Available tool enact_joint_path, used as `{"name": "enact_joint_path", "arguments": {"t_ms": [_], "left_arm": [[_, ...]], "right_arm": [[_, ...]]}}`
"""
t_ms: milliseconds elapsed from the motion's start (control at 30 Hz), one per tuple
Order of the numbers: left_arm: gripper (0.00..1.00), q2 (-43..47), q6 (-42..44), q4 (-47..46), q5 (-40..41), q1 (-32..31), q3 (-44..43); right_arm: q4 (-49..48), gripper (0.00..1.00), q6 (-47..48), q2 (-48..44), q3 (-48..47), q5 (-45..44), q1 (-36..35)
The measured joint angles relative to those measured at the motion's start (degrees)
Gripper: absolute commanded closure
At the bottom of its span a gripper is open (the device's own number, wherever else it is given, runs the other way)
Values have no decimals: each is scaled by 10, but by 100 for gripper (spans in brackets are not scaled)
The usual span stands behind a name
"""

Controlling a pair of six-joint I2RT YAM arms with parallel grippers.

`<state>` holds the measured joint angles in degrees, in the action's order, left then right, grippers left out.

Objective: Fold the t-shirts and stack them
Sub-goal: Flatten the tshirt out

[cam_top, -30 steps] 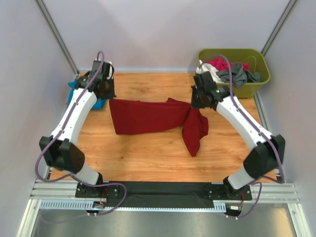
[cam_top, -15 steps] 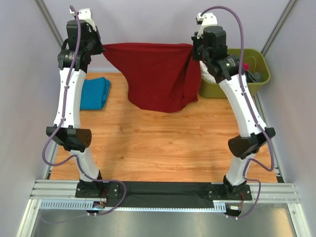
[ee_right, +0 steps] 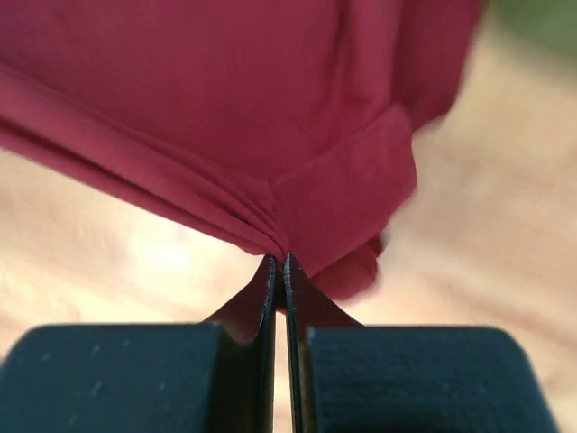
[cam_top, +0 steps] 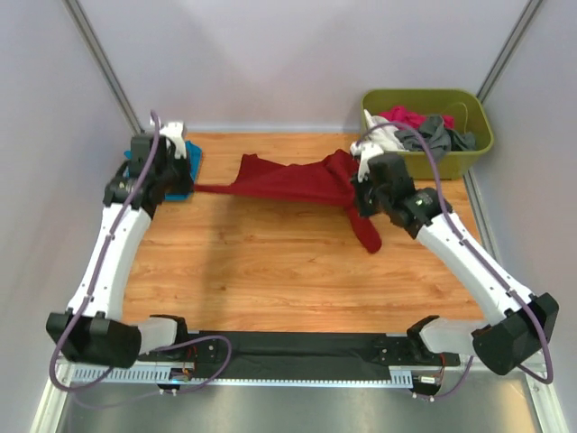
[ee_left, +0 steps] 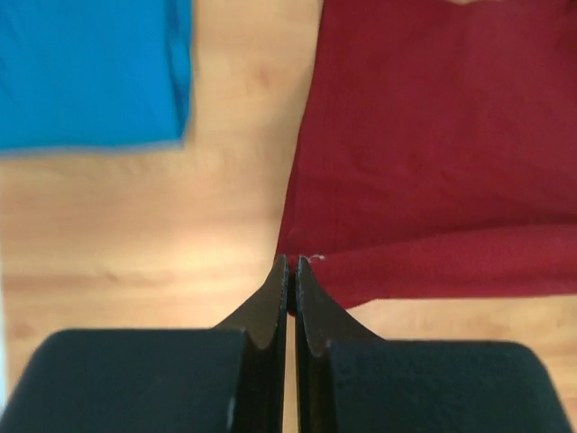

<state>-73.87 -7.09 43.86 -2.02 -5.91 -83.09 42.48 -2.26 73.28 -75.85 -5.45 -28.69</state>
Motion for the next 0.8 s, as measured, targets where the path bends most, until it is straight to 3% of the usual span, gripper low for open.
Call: {"name": "enact_joint_path", "arguments": {"t_ms": [133,167,200,233,267,300,333,367,433,567,800], "left_arm": [[100,109,-47,23,-12,0,197],[98,131,-63,30,-17,0,236],[89,151,-75,38,-22,0,267],[59,168,-85,49,-25,0,292],[42,182,-94,61,-25,0,310],[29,191,-107,72,-25,1,318],[7,197,-113,82,-25,1,320],[1,201,-117,87,-25,1,316],[1,196,-132,104,-22,1,288],[1,148,-134,113,-17,1,181],[8,-48,-134,21,-5,2,40]], "right_arm": [[22,97,-62,-21,140,38,-20],[23,78,-79,-25,172,51,-23],[26,61,-97,-30,199,66,-26],[33,52,-108,-33,217,77,-27],[40,33,-117,-37,227,85,-28],[49,22,-126,-40,233,90,-27],[57,16,-131,-43,233,93,-27],[63,6,-134,-46,230,93,-27],[86,0,-139,-48,208,83,-25],[117,0,-151,-41,115,47,-3],[82,4,-230,53,15,22,75]]}}
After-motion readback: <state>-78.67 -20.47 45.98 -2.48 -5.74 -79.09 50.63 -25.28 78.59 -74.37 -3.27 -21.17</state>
